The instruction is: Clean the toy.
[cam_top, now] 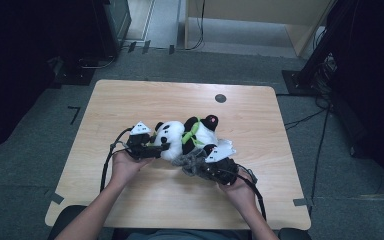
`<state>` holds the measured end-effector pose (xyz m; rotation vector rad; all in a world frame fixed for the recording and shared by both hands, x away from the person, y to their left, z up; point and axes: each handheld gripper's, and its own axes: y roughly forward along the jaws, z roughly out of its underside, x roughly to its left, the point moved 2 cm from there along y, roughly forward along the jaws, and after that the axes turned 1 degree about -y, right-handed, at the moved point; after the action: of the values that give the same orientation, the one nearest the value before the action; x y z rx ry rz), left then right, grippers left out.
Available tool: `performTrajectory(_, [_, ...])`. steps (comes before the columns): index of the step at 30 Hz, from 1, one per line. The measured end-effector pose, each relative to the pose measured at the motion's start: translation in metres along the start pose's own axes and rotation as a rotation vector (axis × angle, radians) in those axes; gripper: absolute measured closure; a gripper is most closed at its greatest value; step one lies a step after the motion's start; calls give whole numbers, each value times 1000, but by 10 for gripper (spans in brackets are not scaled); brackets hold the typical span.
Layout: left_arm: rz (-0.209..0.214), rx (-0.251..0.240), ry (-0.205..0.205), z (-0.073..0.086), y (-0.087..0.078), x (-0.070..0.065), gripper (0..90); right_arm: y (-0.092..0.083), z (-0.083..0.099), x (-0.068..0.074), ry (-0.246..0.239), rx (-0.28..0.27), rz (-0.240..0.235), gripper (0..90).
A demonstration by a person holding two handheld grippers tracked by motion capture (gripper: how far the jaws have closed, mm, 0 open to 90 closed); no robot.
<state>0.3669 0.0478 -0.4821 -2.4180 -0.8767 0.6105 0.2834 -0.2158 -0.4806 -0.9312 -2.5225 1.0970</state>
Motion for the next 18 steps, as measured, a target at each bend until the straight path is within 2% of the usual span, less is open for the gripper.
performTrajectory(13, [-1,8,12,0,0,-1,459,-16,10,-13,42,20,1,816])
performTrajectory(18, [0,4,2,0,0,0,459,-19,6,-12,54,14,-9,816])
